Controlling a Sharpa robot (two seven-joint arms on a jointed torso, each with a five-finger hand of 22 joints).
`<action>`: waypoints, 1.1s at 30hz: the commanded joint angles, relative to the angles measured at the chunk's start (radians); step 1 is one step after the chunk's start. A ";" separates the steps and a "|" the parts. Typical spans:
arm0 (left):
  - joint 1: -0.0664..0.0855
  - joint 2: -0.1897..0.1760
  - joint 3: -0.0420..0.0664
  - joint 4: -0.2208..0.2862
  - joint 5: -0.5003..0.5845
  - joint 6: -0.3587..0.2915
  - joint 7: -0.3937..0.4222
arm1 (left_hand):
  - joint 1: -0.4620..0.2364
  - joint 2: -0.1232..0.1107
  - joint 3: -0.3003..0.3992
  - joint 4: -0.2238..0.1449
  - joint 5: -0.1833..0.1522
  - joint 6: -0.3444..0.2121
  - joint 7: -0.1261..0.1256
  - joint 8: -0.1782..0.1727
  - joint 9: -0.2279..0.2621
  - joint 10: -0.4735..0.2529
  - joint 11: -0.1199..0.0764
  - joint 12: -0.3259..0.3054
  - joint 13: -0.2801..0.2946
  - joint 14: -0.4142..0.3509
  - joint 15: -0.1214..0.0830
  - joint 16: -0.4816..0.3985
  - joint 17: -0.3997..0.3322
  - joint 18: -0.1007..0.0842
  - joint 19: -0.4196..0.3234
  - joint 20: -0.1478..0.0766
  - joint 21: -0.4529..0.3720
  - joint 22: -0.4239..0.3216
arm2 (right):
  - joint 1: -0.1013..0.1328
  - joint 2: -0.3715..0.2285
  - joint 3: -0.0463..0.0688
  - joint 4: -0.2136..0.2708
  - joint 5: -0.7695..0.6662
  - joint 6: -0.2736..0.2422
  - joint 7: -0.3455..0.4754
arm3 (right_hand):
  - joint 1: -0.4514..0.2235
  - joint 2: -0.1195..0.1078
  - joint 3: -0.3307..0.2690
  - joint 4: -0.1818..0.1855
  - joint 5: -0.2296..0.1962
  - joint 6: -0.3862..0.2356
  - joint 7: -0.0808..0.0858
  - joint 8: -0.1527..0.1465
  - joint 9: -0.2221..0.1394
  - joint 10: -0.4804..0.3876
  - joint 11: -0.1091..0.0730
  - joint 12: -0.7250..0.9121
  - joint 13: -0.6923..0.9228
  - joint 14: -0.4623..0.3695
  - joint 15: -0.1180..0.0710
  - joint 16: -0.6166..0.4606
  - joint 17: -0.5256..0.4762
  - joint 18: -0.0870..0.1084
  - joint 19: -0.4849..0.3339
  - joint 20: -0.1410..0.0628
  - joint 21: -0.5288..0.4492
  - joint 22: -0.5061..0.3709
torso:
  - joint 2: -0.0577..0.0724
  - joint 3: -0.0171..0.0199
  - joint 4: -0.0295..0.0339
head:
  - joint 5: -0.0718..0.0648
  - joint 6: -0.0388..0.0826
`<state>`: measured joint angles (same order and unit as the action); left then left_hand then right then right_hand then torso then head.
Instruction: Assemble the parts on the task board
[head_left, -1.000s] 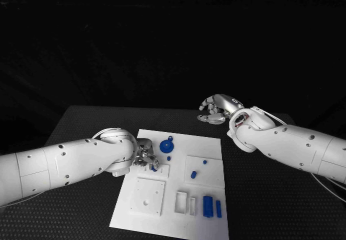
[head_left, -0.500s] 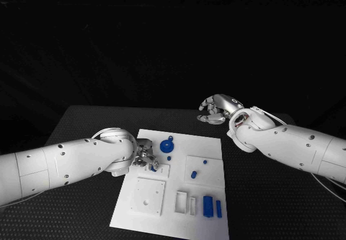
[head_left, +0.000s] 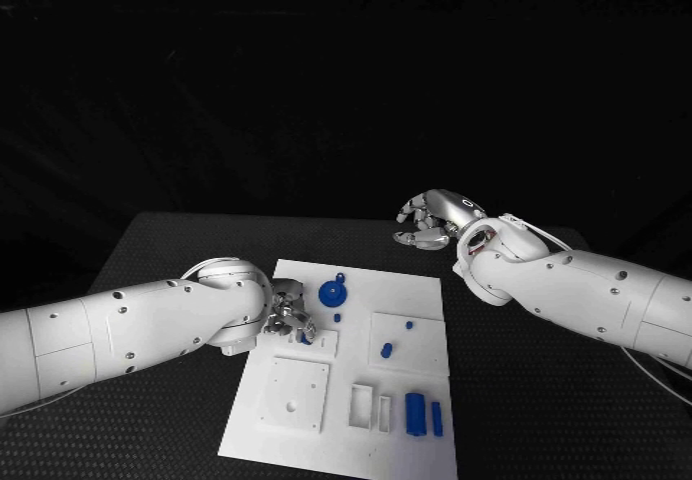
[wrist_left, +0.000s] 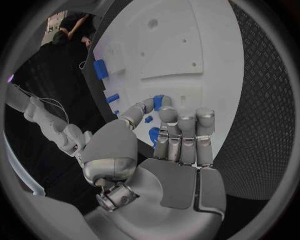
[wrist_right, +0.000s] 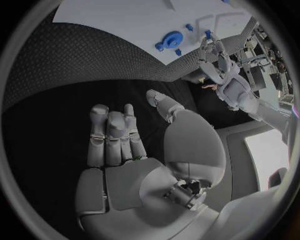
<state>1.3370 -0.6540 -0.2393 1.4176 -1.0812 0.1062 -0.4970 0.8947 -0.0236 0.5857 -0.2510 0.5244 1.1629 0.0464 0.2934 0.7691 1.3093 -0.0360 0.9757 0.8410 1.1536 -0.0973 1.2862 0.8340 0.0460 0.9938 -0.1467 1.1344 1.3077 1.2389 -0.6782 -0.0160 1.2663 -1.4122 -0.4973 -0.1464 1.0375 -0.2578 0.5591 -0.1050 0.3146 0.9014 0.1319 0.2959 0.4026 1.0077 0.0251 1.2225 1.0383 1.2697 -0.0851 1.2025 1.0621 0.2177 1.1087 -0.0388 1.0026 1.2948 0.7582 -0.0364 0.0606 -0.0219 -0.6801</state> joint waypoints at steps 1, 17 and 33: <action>-0.001 0.005 0.000 0.001 0.002 0.005 0.000 | 0.005 0.011 0.053 -0.040 0.092 0.059 -0.057 0.004 0.105 0.080 -0.086 -0.006 -0.001 0.064 -0.119 -0.004 -0.001 0.038 0.000 -0.124 0.004 0.016 | 0.000 0.002 0.000 -0.001 -0.012 0.013 -0.001 | 0.009 -0.002 0.003 -0.002 -0.006 0.002 0.006 0.005 0.002 -0.003 0.000 0.005 -0.001 0.003 0.001 -0.006 -0.001 0.044 0.003 0.004 -0.003 0.001 | 0.001 -0.0012 -0.0019 | -0.001 0.000; -0.003 0.012 0.000 -0.007 -0.005 0.010 0.003 | -0.023 0.025 0.044 -0.039 0.068 0.079 -0.062 0.025 0.118 0.089 -0.089 -0.004 -0.005 0.066 -0.118 0.000 -0.002 0.037 -0.002 -0.123 0.007 0.016 | 0.000 0.000 0.000 0.002 -0.016 0.017 -0.002 | 0.013 -0.001 0.006 -0.004 -0.006 0.004 0.005 0.006 0.002 -0.002 -0.001 0.006 -0.002 0.004 0.000 -0.006 -0.001 0.044 0.004 0.004 -0.003 0.001 | 0.000 0.0019 -0.0017 | -0.001 -0.005; -0.004 0.021 0.000 -0.009 -0.020 0.019 0.008 | -0.022 0.022 0.049 -0.040 0.063 0.085 -0.063 0.029 0.121 0.095 -0.090 -0.001 -0.006 0.069 -0.112 0.005 -0.001 0.039 -0.003 -0.124 0.009 0.017 | 0.000 -0.001 0.000 0.003 -0.017 0.022 -0.002 | 0.015 -0.001 0.010 -0.005 0.003 0.005 0.005 0.007 0.002 -0.001 -0.001 0.007 -0.004 0.005 0.000 -0.006 -0.001 0.044 0.004 0.004 -0.003 0.002 | 0.001 0.0019 -0.0013 | -0.001 -0.010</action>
<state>1.3348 -0.6392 -0.2401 1.4046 -1.0949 0.1117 -0.5016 0.8611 -0.0059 0.5855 -0.2511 0.5663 1.1717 0.0551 0.3236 0.8909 1.3114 -0.0343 0.9757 0.8355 1.1538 -0.0975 1.2862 0.8332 0.0459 0.9937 -0.1462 1.1384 1.3074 1.2389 -0.6788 -0.0161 1.2679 -1.4179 -0.4872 -0.1483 1.0455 -0.2579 0.5647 -0.1106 0.3144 0.9073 0.1302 0.2959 0.4032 1.0078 0.0250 1.2264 1.0353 1.2697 -0.0851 1.2025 1.0621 0.2178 1.1089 -0.0356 1.0026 1.2955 0.7586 -0.0341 0.0590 -0.0223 -0.6888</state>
